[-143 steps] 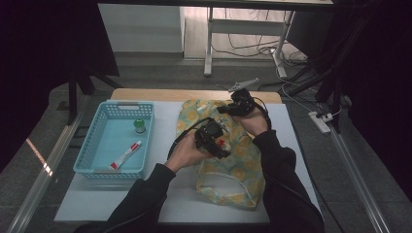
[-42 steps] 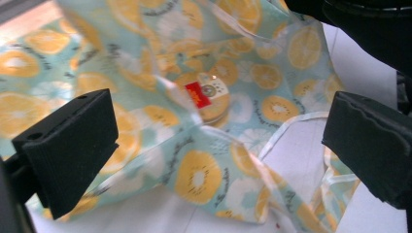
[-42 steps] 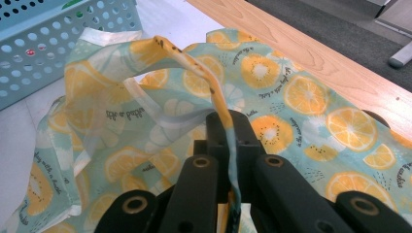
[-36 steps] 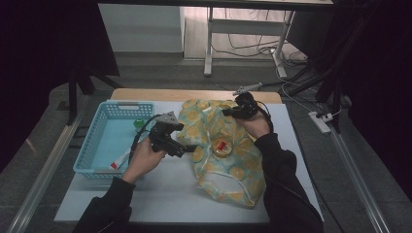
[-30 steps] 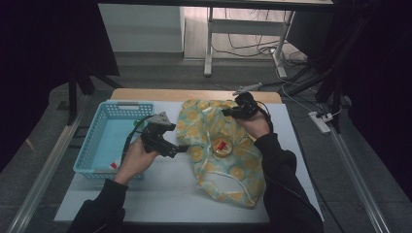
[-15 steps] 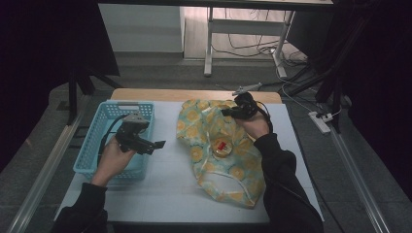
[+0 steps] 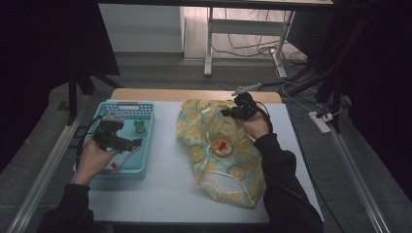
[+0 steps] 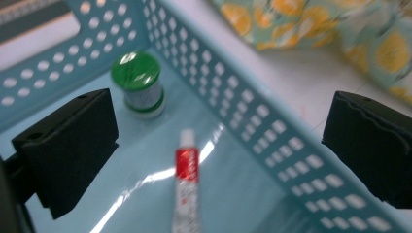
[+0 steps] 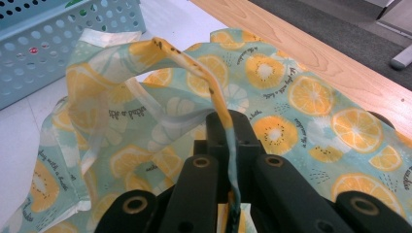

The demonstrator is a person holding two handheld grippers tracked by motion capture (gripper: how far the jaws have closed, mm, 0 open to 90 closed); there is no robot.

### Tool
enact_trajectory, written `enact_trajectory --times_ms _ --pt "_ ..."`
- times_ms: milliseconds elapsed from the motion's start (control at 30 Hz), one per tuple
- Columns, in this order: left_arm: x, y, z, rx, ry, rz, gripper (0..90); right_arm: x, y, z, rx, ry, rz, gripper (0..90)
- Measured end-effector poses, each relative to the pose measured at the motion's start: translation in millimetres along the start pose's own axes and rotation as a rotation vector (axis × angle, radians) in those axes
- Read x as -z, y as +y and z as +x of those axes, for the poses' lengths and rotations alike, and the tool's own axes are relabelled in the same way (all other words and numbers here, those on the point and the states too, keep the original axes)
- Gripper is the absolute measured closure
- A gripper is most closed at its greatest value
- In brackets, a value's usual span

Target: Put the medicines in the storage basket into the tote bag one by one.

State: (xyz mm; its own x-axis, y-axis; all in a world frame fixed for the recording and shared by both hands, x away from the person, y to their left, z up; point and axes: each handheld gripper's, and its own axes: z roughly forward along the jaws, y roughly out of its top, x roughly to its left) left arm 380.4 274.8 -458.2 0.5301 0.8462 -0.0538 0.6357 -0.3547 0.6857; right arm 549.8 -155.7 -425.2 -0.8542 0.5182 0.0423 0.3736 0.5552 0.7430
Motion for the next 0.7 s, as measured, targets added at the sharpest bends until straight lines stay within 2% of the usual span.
enact_trajectory --times_ms 100,367,700 --pt "-4.2 -5.2 7.3 0.007 0.006 0.025 0.0 0.1 -0.1 -0.2 0.0 0.001 0.0 90.0" --pt "-22.3 -12.0 18.1 -0.003 -0.003 0.14 0.0 0.3 -0.4 -0.2 0.0 0.001 0.0 90.0" --pt "-49.5 -16.4 21.5 0.005 -0.02 0.323 0.0 2.0 -1.7 -1.1 -0.005 0.002 -0.001 90.0"
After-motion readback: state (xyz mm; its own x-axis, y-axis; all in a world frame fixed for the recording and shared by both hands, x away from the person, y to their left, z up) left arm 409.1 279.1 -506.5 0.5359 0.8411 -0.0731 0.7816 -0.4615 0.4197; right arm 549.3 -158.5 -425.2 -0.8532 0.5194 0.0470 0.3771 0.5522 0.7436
